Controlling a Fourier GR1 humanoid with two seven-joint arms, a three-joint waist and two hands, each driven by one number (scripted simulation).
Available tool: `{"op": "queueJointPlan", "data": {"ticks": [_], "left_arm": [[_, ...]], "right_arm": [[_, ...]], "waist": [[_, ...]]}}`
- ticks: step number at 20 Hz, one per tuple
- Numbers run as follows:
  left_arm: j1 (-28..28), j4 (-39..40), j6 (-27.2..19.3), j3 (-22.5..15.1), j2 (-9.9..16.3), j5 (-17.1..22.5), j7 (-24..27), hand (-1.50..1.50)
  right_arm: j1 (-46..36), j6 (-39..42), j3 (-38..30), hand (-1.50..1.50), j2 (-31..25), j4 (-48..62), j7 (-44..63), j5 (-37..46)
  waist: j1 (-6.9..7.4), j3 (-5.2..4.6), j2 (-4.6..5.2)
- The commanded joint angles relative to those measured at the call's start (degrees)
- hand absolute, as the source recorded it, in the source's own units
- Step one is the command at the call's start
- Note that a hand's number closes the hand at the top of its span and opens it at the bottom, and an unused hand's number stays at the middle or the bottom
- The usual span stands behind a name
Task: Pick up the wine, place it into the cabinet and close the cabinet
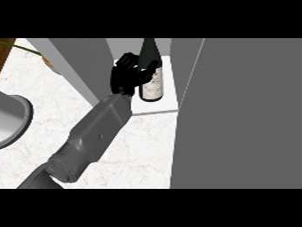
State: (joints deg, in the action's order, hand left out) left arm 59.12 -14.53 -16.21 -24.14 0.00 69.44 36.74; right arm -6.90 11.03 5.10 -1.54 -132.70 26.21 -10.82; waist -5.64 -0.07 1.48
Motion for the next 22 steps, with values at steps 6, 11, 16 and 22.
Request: {"op": "queueJointPlan", "data": {"ticks": [6, 11, 16, 22], "left_arm": [[-3.3, -2.9, 0.5, -6.0, 0.0, 2.2, 0.7, 1.50], [-5.5, -7.2, -3.0, -8.4, 0.0, 6.7, 2.1, 1.50], [-2.3, -6.9, -5.3, -8.3, 0.0, 10.5, 3.4, 1.50], [-1.5, -6.4, -7.0, -8.9, 0.0, 14.6, 5.6, -1.50]], "right_arm": [[-1.0, -0.1, 0.1, -1.50, 0.2, 0.9, -0.1, -0.4], [1.6, 1.4, 0.3, -1.50, 0.5, 2.5, -3.0, -1.1], [1.4, 2.3, 0.3, -1.50, -0.5, 1.7, -3.0, -0.7], [0.4, 2.1, 0.1, -1.50, -1.4, 0.5, -0.7, -1.2]], "waist": [[-0.75, -0.01, 0.11], [-2.19, 0.02, 0.22], [-2.51, 0.00, 0.45], [-2.31, -0.02, 0.35]]}}
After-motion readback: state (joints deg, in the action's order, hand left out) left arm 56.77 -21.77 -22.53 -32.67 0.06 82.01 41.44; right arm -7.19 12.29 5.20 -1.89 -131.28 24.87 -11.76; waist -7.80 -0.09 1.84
